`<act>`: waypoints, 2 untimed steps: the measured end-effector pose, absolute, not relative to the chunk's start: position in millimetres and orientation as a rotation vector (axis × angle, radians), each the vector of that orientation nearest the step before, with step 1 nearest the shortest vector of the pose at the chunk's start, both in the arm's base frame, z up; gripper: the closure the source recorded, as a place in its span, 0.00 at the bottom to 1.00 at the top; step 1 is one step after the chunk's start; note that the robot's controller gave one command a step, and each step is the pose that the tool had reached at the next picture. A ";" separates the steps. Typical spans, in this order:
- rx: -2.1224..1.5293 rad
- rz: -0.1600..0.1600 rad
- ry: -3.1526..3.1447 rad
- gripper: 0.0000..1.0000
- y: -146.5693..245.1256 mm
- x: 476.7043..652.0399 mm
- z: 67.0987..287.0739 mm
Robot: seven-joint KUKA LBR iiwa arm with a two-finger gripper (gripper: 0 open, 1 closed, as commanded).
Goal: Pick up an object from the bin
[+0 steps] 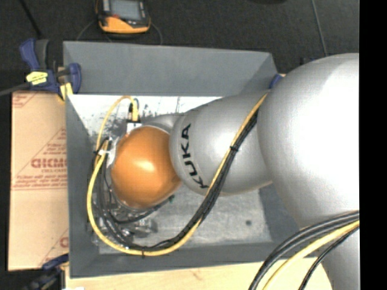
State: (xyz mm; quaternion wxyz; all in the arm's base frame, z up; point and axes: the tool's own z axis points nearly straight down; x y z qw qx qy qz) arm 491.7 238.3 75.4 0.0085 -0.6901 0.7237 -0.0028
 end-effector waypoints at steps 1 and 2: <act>-2.149 -0.007 2.259 1.00 240.9 492.9 78.5; -2.156 -0.003 2.276 1.00 240.8 494.7 192.3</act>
Offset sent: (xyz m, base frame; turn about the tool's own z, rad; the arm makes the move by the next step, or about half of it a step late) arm 0.0000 0.0000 0.0000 0.0000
